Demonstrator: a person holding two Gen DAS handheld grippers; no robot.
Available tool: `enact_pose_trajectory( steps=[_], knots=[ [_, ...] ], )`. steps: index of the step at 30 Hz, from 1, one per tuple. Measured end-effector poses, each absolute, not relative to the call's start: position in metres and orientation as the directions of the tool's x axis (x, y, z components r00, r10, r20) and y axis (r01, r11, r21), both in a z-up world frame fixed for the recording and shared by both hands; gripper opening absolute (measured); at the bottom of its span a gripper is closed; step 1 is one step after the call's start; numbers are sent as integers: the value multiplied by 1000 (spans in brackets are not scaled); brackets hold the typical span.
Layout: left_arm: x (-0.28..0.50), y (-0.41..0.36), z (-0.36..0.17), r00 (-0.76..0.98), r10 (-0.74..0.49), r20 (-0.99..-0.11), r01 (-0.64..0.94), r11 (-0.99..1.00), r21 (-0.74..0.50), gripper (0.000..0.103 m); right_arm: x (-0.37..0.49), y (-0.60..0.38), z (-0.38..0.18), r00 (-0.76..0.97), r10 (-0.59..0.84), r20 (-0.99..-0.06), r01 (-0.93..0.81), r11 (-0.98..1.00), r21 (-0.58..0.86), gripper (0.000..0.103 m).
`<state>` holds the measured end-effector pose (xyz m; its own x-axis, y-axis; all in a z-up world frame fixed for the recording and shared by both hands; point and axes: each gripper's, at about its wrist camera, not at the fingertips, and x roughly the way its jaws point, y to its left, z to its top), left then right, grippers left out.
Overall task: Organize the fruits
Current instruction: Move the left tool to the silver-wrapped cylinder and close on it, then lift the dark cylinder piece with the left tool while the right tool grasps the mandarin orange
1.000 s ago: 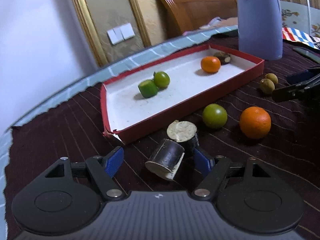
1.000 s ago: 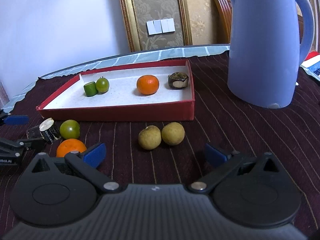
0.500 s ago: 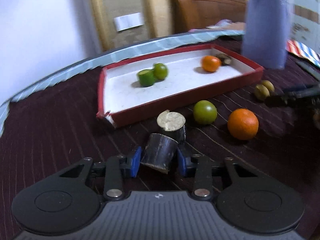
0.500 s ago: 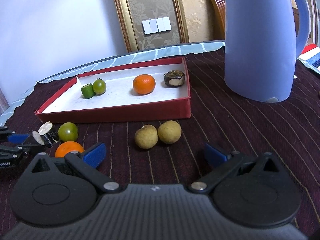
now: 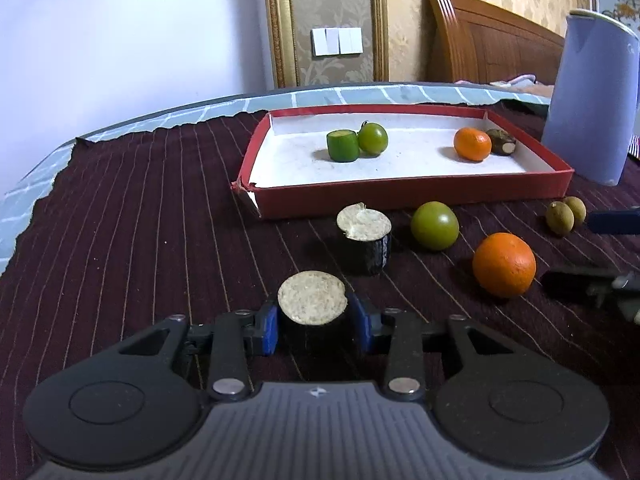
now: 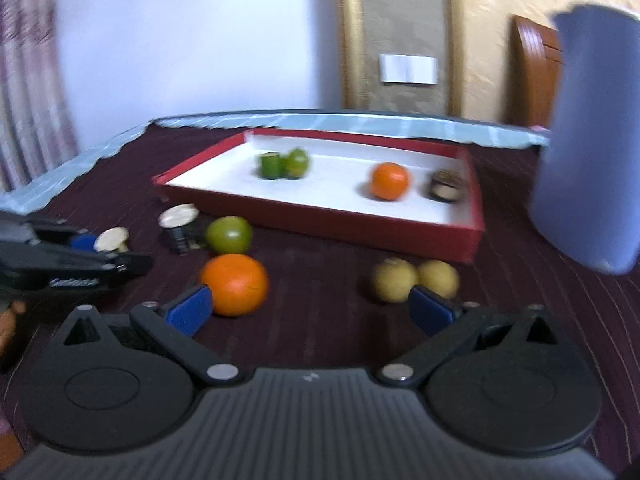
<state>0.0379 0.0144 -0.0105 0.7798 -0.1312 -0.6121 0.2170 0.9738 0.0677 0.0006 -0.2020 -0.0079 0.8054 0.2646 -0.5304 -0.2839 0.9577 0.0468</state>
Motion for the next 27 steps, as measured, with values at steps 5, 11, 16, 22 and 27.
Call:
enact_pose_trajectory(
  steps=[5, 11, 16, 22, 27],
  knots=[
    [34, 19, -12, 790, -151, -594, 215, 976, 37, 37, 15, -179, -9, 776, 284, -563, -334, 943, 16, 96],
    [33, 23, -12, 799, -151, -582, 197, 980, 17, 37, 24, -164, -13, 756, 286, -588, -365, 931, -17, 88],
    [30, 21, -12, 808, -153, -569, 203, 979, 25, 36, 32, -160, -19, 737, 289, -611, -371, 929, -8, 59],
    [27, 21, -11, 815, -162, -557, 211, 977, 24, 33, 28, -160, -17, 734, 314, -602, -388, 922, 8, 40],
    [23, 22, -9, 820, -170, -547, 216, 976, 21, 32, 23, -165, -15, 750, 297, -591, -354, 935, 22, 40]
  ],
)
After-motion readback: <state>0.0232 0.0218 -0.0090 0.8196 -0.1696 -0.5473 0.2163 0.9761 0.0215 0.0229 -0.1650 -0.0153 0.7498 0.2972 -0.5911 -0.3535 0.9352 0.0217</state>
